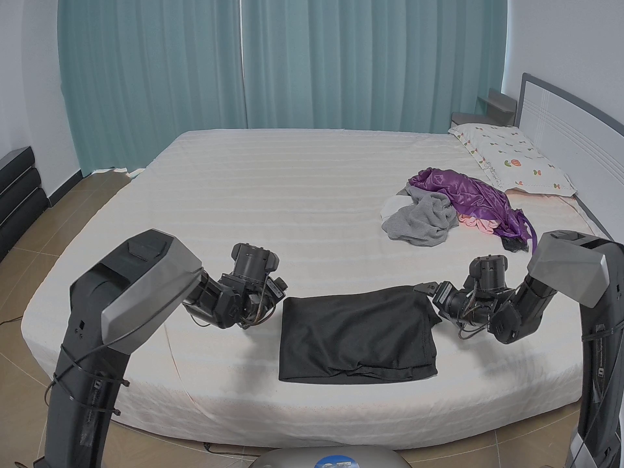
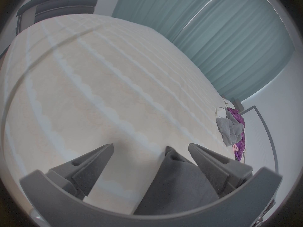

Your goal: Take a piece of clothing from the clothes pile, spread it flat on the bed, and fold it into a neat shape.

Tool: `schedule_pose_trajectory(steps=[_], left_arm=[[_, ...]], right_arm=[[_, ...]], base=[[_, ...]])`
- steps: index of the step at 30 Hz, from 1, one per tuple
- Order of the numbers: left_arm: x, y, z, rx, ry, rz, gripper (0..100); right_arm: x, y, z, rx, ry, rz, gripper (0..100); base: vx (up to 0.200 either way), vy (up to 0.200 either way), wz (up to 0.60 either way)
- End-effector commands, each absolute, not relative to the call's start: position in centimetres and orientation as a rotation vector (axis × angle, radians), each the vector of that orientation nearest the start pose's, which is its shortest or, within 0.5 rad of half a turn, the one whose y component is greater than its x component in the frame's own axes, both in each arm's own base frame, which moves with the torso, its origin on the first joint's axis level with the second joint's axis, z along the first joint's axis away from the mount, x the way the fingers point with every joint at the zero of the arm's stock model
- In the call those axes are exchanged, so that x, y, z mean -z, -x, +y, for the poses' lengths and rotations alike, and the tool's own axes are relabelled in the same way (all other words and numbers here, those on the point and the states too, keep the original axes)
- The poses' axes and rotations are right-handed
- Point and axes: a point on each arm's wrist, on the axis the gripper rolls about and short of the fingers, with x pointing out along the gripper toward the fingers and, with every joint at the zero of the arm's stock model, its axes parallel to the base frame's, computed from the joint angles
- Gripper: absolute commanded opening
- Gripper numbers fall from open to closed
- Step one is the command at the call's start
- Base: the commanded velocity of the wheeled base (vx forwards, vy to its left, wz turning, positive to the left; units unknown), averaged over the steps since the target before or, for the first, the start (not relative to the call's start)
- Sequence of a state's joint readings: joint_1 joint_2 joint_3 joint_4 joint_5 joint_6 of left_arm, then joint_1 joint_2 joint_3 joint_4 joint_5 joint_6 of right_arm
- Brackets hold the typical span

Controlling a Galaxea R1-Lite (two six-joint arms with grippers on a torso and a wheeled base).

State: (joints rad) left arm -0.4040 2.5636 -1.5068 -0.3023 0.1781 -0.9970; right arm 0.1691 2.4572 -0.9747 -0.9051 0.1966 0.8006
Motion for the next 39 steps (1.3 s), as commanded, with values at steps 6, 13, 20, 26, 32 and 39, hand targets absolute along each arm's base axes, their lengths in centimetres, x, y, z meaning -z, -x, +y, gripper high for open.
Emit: schedule_pose_trajectory(steps=[6, 13, 20, 26, 32, 39], left_arm=[[-2.2, -38.1, -13.2, -0.197, 0.903, 0.799, 100], [-1.3, -37.4, -12.4, -0.199, 0.944, 0.759, 100], [-0.9, -37.7, -11.6, -0.216, 0.954, 0.763, 100], [-0.9, -37.4, -11.6, -0.22, 0.953, 0.768, 100], [-0.9, -37.4, -11.6, -0.22, 0.953, 0.768, 100], [-0.9, -37.4, -11.5, -0.224, 0.958, 0.767, 100]], right_arm=[[0.8, -31.5, 7.1, -0.219, -0.779, 0.784, 100], [3.1, -30.8, 7.6, -0.249, -0.713, 0.826, 100], [3.8, -30.8, 8.4, -0.282, -0.687, 0.823, 100], [4.2, -31.0, 8.5, -0.276, -0.684, 0.825, 100], [4.7, -31.4, 8.9, -0.283, -0.677, 0.827, 100], [4.6, -30.6, 8.5, -0.282, -0.634, 0.835, 0]], base=[[0.0, 0.0, 0.0], [0.0, 0.0, 0.0], [0.0, 0.0, 0.0], [0.0, 0.0, 0.0], [0.0, 0.0, 0.0], [0.0, 0.0, 0.0]])
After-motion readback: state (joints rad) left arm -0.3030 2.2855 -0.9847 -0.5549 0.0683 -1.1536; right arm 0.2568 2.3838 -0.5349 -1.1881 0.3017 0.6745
